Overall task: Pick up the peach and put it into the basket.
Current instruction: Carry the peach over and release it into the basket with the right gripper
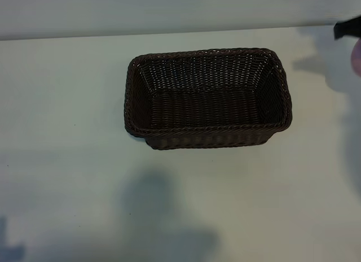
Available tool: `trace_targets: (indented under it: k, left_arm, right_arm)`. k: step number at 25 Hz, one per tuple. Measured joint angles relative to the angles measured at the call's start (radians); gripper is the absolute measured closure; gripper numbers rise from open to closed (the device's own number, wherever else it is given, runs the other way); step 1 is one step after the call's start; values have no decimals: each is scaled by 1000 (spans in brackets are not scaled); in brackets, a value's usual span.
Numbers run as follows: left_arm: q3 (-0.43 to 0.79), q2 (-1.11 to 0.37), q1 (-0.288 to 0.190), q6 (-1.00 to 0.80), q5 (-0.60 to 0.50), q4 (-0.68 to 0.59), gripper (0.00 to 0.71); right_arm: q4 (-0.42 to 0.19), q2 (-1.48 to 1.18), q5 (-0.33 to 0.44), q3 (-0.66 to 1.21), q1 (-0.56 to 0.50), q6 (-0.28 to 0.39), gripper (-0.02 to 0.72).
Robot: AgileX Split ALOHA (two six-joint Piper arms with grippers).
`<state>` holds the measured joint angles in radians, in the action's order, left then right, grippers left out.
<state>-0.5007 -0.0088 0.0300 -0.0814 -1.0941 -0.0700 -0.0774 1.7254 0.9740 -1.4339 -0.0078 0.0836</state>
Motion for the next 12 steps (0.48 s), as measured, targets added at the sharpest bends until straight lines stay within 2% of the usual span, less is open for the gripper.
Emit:
trace_targets:
  k: [5,9,12]
  left_arm:
    - [0,0,0,0,0,0,115]
    - [0,0,0,0,0,0,115]
    - [0,0,0,0,0,0,116]
  right_arm:
    - [70,-13,130,-114,0,-42,637]
    - [122,-13,174,-161,9,-65,637]
    - [137,-13,192,-184,58,-78,637]
